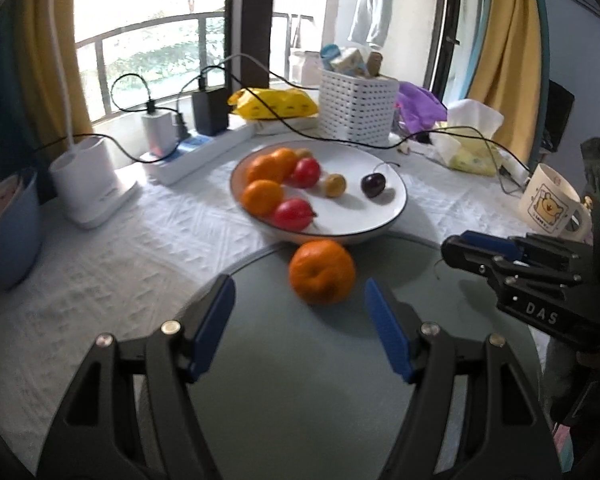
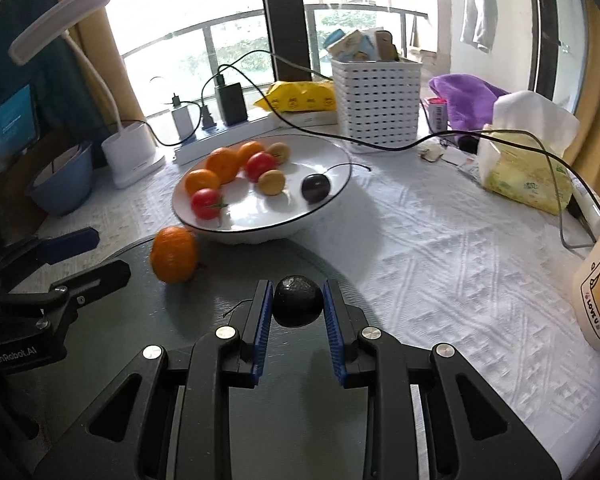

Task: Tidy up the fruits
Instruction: 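Grasp the last orange with the left gripper while the right gripper holds the plum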

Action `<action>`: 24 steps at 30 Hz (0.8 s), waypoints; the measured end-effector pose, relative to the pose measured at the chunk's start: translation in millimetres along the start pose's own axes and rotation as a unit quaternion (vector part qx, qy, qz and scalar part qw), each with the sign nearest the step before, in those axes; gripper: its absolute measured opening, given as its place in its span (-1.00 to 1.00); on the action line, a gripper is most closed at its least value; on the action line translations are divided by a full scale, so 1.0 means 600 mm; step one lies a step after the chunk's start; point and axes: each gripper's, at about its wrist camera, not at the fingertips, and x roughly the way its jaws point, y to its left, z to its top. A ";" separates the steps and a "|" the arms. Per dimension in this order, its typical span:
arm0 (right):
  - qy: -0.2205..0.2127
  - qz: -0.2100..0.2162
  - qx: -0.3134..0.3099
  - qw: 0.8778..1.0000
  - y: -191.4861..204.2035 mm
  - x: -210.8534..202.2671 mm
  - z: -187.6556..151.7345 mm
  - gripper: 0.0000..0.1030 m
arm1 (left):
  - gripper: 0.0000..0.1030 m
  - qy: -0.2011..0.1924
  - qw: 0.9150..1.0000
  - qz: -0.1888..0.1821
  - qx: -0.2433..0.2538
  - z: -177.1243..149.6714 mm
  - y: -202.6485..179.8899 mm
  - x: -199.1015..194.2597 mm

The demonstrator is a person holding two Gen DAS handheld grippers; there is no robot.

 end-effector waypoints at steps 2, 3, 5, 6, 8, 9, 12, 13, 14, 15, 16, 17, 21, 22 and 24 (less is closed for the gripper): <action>-0.001 0.000 0.002 1.000 -0.009 0.000 0.002 -0.46 | 0.34 0.005 1.000 0.000 0.003 0.004 -0.003 0.011; -0.002 0.001 0.003 1.000 -0.011 0.001 0.002 -0.46 | 0.34 0.008 1.000 0.003 0.003 0.006 -0.003 0.019; -0.003 0.003 0.004 1.000 -0.017 0.001 0.003 -0.46 | 0.34 0.014 1.000 0.006 0.002 0.008 -0.002 0.031; -0.003 0.003 0.005 1.000 -0.019 0.002 0.003 -0.46 | 0.34 0.018 1.000 0.006 0.002 0.010 -0.001 0.037; -0.003 0.005 0.007 1.000 -0.022 0.003 0.003 -0.46 | 0.34 0.025 1.000 0.004 0.004 0.011 0.000 0.048; -0.003 0.006 0.007 1.000 -0.023 0.003 0.003 -0.46 | 0.34 0.028 1.000 -0.005 0.002 0.013 0.001 0.052; -0.003 0.007 0.006 1.000 -0.023 0.003 0.003 -0.46 | 0.33 0.037 0.999 -0.016 0.002 0.017 0.001 0.063; -0.003 0.007 0.004 1.000 -0.023 0.002 0.004 -0.46 | 0.28 0.038 0.999 -0.017 0.005 0.018 -0.001 0.066; -0.004 0.007 0.002 1.000 -0.022 0.002 0.003 -0.46 | 0.18 0.038 0.999 -0.019 0.007 0.019 -0.003 0.068; -0.004 0.006 0.002 1.000 -0.022 0.000 0.003 -0.46 | -0.02 0.037 0.999 -0.029 0.010 0.021 -0.007 0.068; -0.005 0.006 0.002 1.000 -0.022 0.000 0.003 -0.46 | -0.13 0.036 0.999 -0.032 0.015 0.021 -0.011 0.068; -0.005 0.005 0.002 1.000 -0.022 -0.001 0.003 -0.46 | -0.13 0.034 0.999 -0.027 0.023 0.021 -0.017 0.067; -0.006 0.000 0.002 1.000 -0.020 -0.006 0.003 -0.46 | -0.14 0.034 0.999 -0.025 0.023 0.019 -0.019 0.061; -0.006 0.000 0.001 1.000 -0.018 -0.008 0.003 -0.46 | -0.14 0.035 0.999 -0.028 0.021 0.018 -0.018 0.058; -0.008 -0.002 -0.001 1.000 -0.015 -0.013 0.002 -0.46 | -0.15 0.033 0.999 -0.028 0.024 0.014 -0.019 0.049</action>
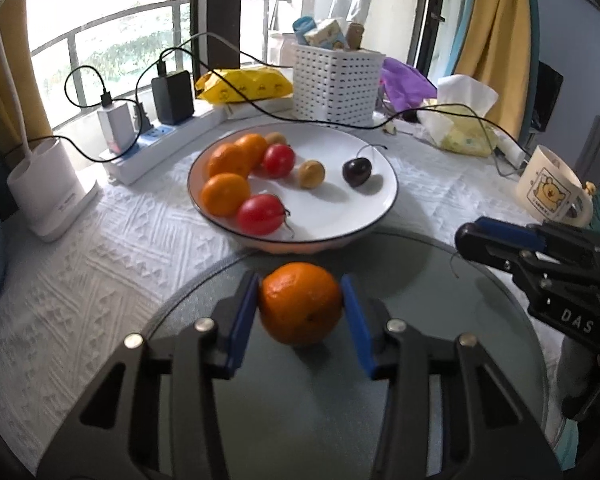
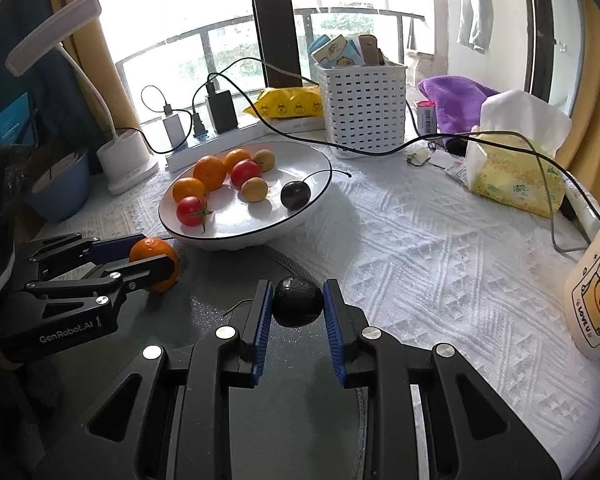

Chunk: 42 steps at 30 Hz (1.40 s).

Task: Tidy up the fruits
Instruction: 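Grasp the last orange with the left gripper while the right gripper holds the plum, then carry the orange and plum onto the white plate with both grippers, release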

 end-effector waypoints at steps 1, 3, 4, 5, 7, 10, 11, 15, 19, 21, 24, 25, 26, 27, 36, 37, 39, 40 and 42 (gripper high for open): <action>-0.001 -0.001 -0.001 1.000 0.002 -0.004 0.000 -0.46 | -0.15 -0.002 1.000 -0.001 0.000 -0.003 -0.001 -0.006; -0.004 -0.001 -0.003 1.000 0.007 -0.009 0.000 -0.46 | -0.15 -0.005 1.000 -0.003 -0.003 -0.008 -0.001 -0.015; -0.005 -0.002 -0.005 1.000 0.010 -0.013 -0.001 -0.46 | -0.15 -0.006 1.000 -0.005 -0.003 -0.012 -0.003 -0.021; -0.007 -0.002 -0.007 1.000 0.014 -0.017 -0.002 -0.46 | -0.15 -0.008 1.000 -0.006 -0.002 -0.014 -0.005 -0.026; -0.010 -0.002 -0.010 1.000 0.020 -0.025 -0.003 -0.46 | -0.15 -0.012 1.000 -0.008 0.000 -0.020 -0.009 -0.039; -0.015 -0.002 -0.014 1.000 0.029 -0.039 -0.005 -0.46 | -0.15 -0.023 1.000 -0.012 0.003 -0.024 -0.015 -0.061; -0.018 -0.002 -0.016 1.000 0.033 -0.045 -0.006 -0.46 | -0.15 -0.026 1.000 -0.012 0.004 -0.025 -0.017 -0.068; -0.025 -0.002 -0.022 0.999 0.045 -0.061 -0.006 -0.46 | -0.14 -0.043 0.999 -0.014 0.008 -0.025 -0.022 -0.101; -0.035 -0.002 -0.030 0.999 0.058 -0.080 -0.003 -0.46 | -0.15 -0.060 0.998 -0.014 0.013 -0.021 -0.027 -0.129; -0.040 -0.003 -0.033 0.999 0.062 -0.089 0.000 -0.46 | -0.14 -0.068 0.997 -0.013 0.016 -0.018 -0.029 -0.141; -0.049 -0.003 -0.037 0.998 0.066 -0.104 0.007 -0.46 | -0.14 -0.081 0.996 -0.013 0.020 -0.010 -0.033 -0.161; -0.053 -0.004 -0.039 0.998 0.067 -0.109 0.010 -0.46 | -0.15 -0.085 0.996 -0.013 0.021 -0.007 -0.034 -0.166; -0.057 -0.004 -0.040 0.998 0.069 -0.113 0.014 -0.46 | -0.15 -0.088 0.996 -0.013 0.022 -0.004 -0.035 -0.169; -0.060 -0.005 -0.043 0.997 0.069 -0.117 0.018 -0.46 | -0.14 -0.092 0.995 -0.013 0.025 0.001 -0.037 -0.174; -0.082 -0.005 -0.058 0.995 0.070 -0.131 0.061 -0.46 | -0.14 -0.119 0.992 -0.012 0.035 0.052 -0.041 -0.187; -0.083 -0.006 -0.059 0.995 0.069 -0.129 0.067 -0.46 | -0.14 -0.120 0.992 -0.012 0.036 0.057 -0.040 -0.185; -0.085 -0.006 -0.061 0.994 0.066 -0.125 0.078 -0.46 | -0.14 -0.122 0.992 -0.012 0.036 0.068 -0.037 -0.180; -0.086 -0.007 -0.063 0.994 0.064 -0.122 0.085 -0.46 | -0.14 -0.123 0.992 -0.012 0.035 0.074 -0.035 -0.176; -0.086 -0.007 -0.066 0.994 0.061 -0.115 0.094 -0.46 | -0.14 -0.124 0.992 -0.014 0.034 0.082 -0.033 -0.167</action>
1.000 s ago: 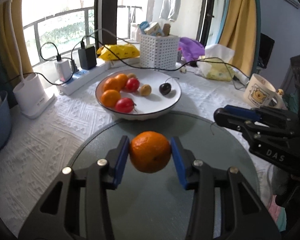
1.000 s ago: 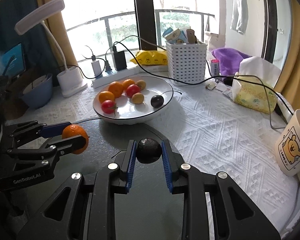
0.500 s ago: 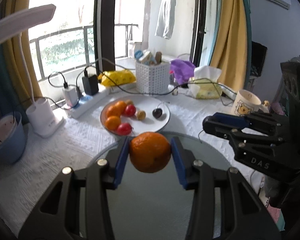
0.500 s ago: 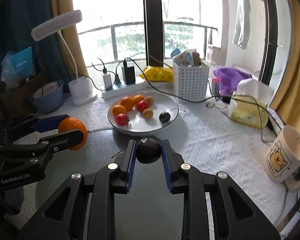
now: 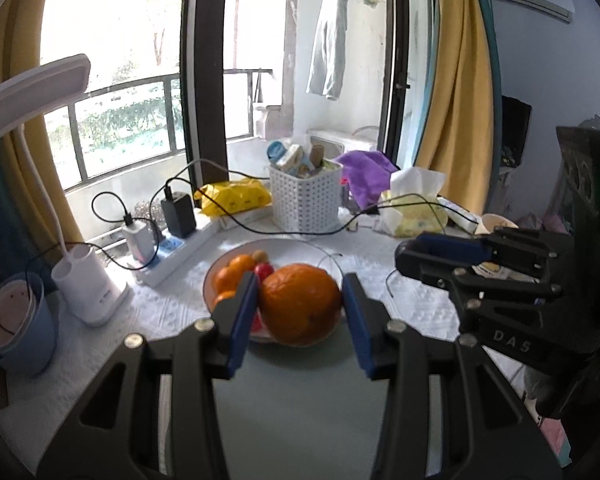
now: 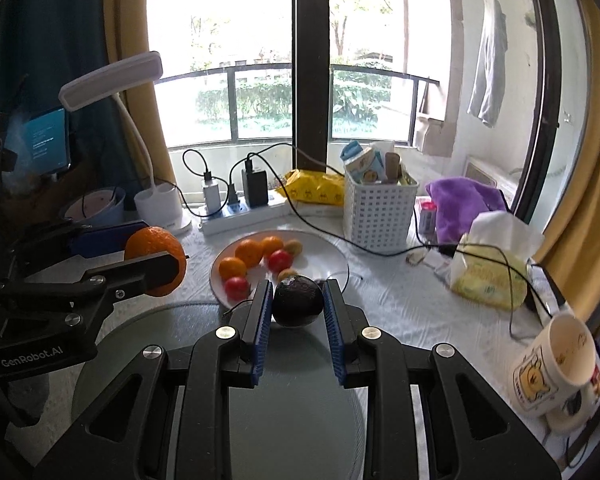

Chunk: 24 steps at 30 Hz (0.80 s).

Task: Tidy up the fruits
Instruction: 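Carry the orange and plum onto the white plate with both grippers, release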

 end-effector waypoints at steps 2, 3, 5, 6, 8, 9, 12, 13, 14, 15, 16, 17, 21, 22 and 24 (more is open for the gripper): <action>0.002 0.000 -0.002 1.000 -0.004 0.012 0.008 -0.46 | -0.14 0.001 1.000 -0.001 -0.002 0.005 0.005 0.013; 0.003 0.000 -0.003 1.000 -0.006 0.019 0.012 -0.46 | -0.14 0.002 1.000 -0.002 -0.004 0.006 0.007 0.021; 0.006 0.002 -0.007 1.000 -0.009 0.034 0.019 -0.46 | -0.14 0.007 1.000 -0.003 -0.007 0.007 0.011 0.038; 0.007 0.002 -0.008 1.000 -0.011 0.040 0.021 -0.46 | -0.14 0.010 1.000 -0.004 -0.010 0.007 0.014 0.047; 0.011 0.004 -0.011 1.000 -0.015 0.058 0.025 -0.46 | -0.14 0.016 1.000 -0.006 -0.015 0.006 0.019 0.065; 0.013 0.004 -0.011 1.000 -0.017 0.065 0.026 -0.46 | -0.14 0.020 1.000 -0.006 -0.019 0.004 0.023 0.076; 0.023 0.006 -0.010 1.000 -0.026 0.093 0.028 -0.46 | -0.14 0.032 0.999 -0.006 -0.029 -0.004 0.033 0.109; 0.026 0.007 -0.010 1.000 -0.029 0.102 0.029 -0.46 | -0.14 0.037 0.999 -0.006 -0.032 -0.007 0.037 0.120; 0.029 0.008 -0.009 1.000 -0.031 0.112 0.029 -0.46 | -0.15 0.043 0.998 -0.005 -0.036 -0.011 0.040 0.132; 0.032 0.009 -0.009 0.999 -0.034 0.121 0.030 -0.46 | -0.14 0.047 0.998 -0.005 -0.039 -0.013 0.043 0.140; 0.034 0.010 -0.009 0.999 -0.034 0.129 0.030 -0.46 | -0.14 0.053 0.998 -0.005 -0.043 -0.016 0.046 0.150; 0.036 0.012 -0.010 0.999 -0.036 0.138 0.032 -0.46 | -0.14 0.060 0.997 -0.005 -0.047 -0.020 0.050 0.162; 0.044 0.018 -0.011 0.999 -0.040 0.170 0.033 -0.46 | -0.14 0.086 0.994 -0.010 -0.059 -0.031 0.057 0.195; 0.046 0.020 -0.011 0.999 -0.041 0.179 0.033 -0.46 | -0.14 0.095 0.994 -0.012 -0.061 -0.034 0.058 0.202; 0.050 0.023 -0.009 0.998 -0.043 0.192 0.032 -0.46 | -0.13 0.103 0.993 -0.019 -0.060 -0.036 0.056 0.211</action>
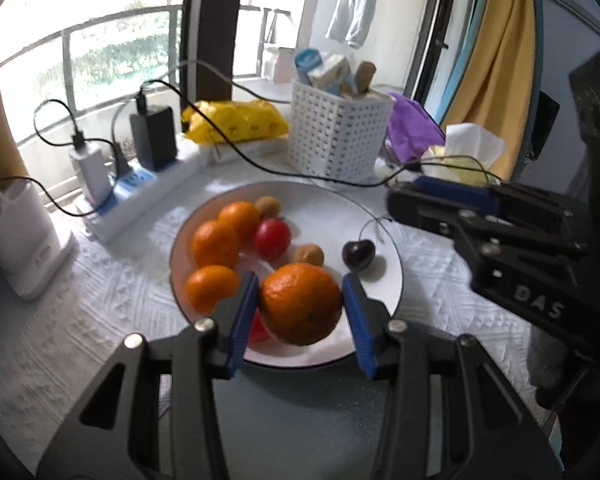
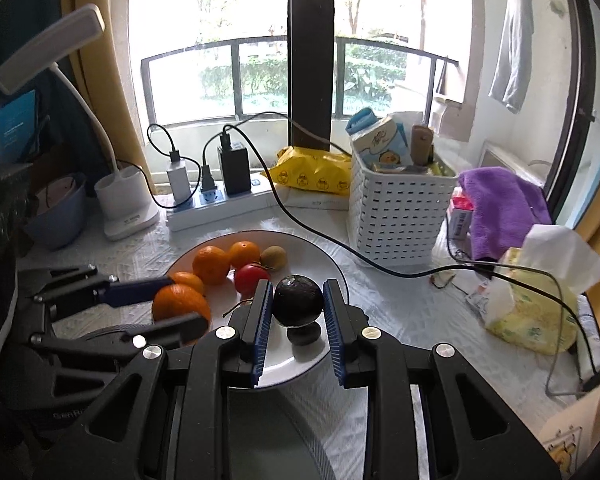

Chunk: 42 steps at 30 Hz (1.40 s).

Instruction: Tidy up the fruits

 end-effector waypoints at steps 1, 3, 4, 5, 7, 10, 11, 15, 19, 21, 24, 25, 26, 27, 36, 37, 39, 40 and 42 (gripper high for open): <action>0.003 0.002 0.001 1.000 -0.001 0.007 0.000 -0.46 | -0.12 0.003 1.000 0.000 0.003 0.000 -0.002 0.005; 0.008 0.005 0.002 1.000 -0.004 0.022 -0.001 -0.46 | -0.09 0.001 1.000 0.003 0.006 -0.001 -0.003 0.008; 0.011 0.006 0.002 1.000 -0.004 0.028 -0.001 -0.46 | -0.08 0.000 1.000 0.003 0.007 -0.001 -0.003 0.008; 0.014 0.007 0.002 1.000 -0.005 0.036 -0.002 -0.46 | -0.08 0.000 1.000 0.004 0.007 -0.002 -0.003 0.008; 0.018 0.009 0.003 1.000 -0.005 0.046 -0.004 -0.46 | 0.15 -0.004 1.000 0.004 0.007 -0.002 -0.003 0.007; 0.023 0.014 0.005 1.000 -0.004 0.059 -0.005 -0.46 | 0.28 -0.006 1.000 0.003 0.001 -0.003 0.001 0.003; 0.024 0.015 0.005 1.000 -0.004 0.061 -0.005 -0.46 | 0.28 -0.008 1.000 0.005 0.001 -0.003 0.002 0.000; 0.023 0.018 0.009 1.000 -0.003 0.065 -0.001 -0.46 | 0.29 -0.019 1.000 0.012 0.000 -0.001 0.010 -0.014; 0.022 0.011 0.010 1.000 -0.002 0.063 0.002 -0.46 | 0.29 -0.025 0.999 0.034 -0.003 -0.003 0.025 -0.027; 0.023 0.009 0.010 1.000 -0.001 0.059 0.002 -0.46 | 0.29 -0.028 0.999 0.043 -0.009 -0.004 0.034 -0.034; 0.020 0.004 0.012 1.000 0.003 0.048 0.003 -0.22 | 0.30 -0.031 0.998 0.056 -0.015 -0.009 0.046 -0.046; 0.019 0.002 0.012 1.000 0.004 0.044 0.003 -0.15 | 0.30 -0.035 0.997 0.060 -0.018 -0.010 0.049 -0.052; 0.017 0.001 0.011 1.000 0.006 0.039 0.003 -0.14 | 0.30 -0.038 0.997 0.062 -0.020 -0.012 0.050 -0.057; 0.016 -0.001 0.011 1.000 0.008 0.034 0.004 -0.14 | 0.32 -0.041 0.997 0.065 -0.019 -0.014 0.052 -0.064; 0.002 -0.011 0.009 1.000 0.025 -0.023 -0.003 -0.14 | 0.34 -0.066 0.995 0.077 -0.022 -0.028 0.048 -0.115; 0.002 -0.012 0.010 1.000 0.026 -0.030 -0.007 -0.14 | 0.34 -0.069 0.994 0.078 -0.023 -0.030 0.047 -0.122; 0.001 -0.015 0.012 1.000 0.029 -0.044 -0.014 -0.14 | 0.34 -0.071 0.994 0.081 -0.024 -0.037 0.045 -0.134; 0.001 -0.016 0.013 1.000 0.030 -0.051 -0.018 -0.14 | 0.34 -0.071 0.994 0.082 -0.024 -0.041 0.043 -0.141; 0.000 -0.019 0.017 1.000 0.034 -0.069 -0.028 -0.14 | 0.34 -0.074 0.994 0.082 -0.023 -0.051 0.038 -0.155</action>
